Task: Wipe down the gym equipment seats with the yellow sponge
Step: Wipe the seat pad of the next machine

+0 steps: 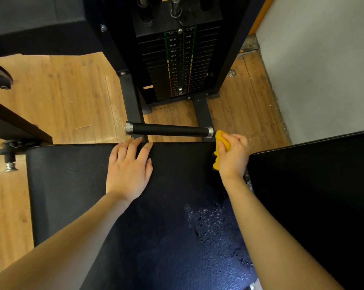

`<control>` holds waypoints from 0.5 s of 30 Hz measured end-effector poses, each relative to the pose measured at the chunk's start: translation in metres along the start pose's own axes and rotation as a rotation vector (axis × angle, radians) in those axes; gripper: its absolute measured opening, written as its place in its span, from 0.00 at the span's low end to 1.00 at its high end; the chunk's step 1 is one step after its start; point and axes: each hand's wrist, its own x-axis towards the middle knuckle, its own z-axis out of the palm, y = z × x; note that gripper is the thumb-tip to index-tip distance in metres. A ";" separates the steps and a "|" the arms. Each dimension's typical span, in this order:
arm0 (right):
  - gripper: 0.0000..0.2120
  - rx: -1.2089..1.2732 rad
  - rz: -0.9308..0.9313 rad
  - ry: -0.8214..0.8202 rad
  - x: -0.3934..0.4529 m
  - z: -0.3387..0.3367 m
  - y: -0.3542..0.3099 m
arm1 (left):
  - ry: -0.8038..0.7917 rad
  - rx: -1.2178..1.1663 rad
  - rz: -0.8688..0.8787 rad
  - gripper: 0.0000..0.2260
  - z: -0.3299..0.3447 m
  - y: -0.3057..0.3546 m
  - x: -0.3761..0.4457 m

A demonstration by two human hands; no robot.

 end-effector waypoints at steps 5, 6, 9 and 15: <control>0.13 0.008 -0.018 -0.025 -0.013 0.003 0.019 | -0.008 0.001 -0.004 0.19 0.000 0.000 0.000; 0.13 0.015 -0.033 -0.014 -0.024 0.002 0.027 | -0.007 -0.001 -0.005 0.19 -0.001 0.000 0.000; 0.13 -0.036 -0.088 0.026 -0.061 0.000 0.056 | -0.009 -0.002 -0.006 0.19 -0.001 0.001 0.000; 0.12 -0.063 -0.053 0.034 -0.099 -0.019 0.074 | -0.013 -0.003 -0.008 0.19 -0.001 0.000 0.000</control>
